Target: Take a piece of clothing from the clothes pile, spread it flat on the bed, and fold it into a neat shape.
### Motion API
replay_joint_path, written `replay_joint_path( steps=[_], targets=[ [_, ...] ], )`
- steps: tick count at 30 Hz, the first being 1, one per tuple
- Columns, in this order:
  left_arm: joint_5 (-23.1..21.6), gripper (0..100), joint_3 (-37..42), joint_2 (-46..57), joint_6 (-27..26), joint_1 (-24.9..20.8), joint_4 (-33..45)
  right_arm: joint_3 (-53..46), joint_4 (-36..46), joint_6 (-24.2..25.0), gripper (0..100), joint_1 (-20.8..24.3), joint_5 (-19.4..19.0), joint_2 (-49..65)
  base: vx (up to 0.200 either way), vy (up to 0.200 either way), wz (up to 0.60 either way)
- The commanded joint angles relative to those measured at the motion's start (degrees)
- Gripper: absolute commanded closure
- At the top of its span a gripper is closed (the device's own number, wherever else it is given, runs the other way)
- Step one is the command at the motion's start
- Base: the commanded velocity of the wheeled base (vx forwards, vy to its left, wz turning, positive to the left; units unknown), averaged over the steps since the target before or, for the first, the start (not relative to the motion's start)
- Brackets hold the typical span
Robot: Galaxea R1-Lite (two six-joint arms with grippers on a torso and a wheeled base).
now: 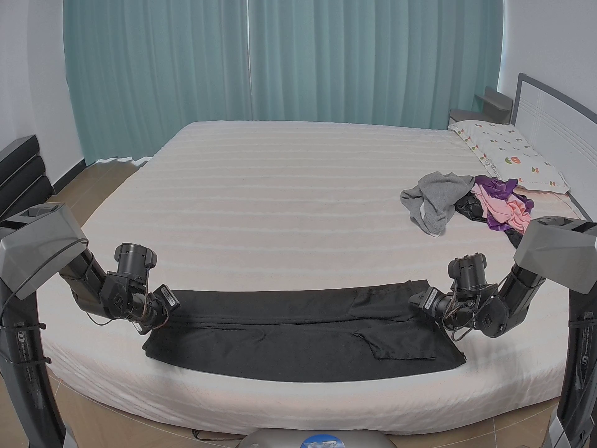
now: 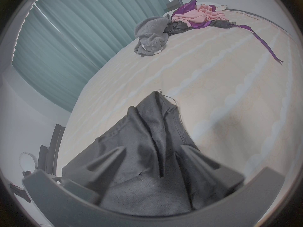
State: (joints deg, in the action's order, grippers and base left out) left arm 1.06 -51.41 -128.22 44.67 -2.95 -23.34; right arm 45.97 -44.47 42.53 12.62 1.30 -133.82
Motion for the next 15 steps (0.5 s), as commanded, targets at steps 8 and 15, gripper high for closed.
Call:
replay_joint_path(
  steps=[8, 15],
  targets=[
    [-0.97, 0, -3.17, 4.03, 0.33, 3.04, 0.05, 0.26, 0.61, 0.53, 0, -5.85, -5.52, 7.87, 0.0, 0.0, 0.0],
    [-7.48, 0, -12.93, -0.01, 0.42, 5.15, 5.94, 1.31, 0.61, 3.35, 0, -10.07, -15.72, 4.7, 0.0, 0.0, 0.0]
  ],
)
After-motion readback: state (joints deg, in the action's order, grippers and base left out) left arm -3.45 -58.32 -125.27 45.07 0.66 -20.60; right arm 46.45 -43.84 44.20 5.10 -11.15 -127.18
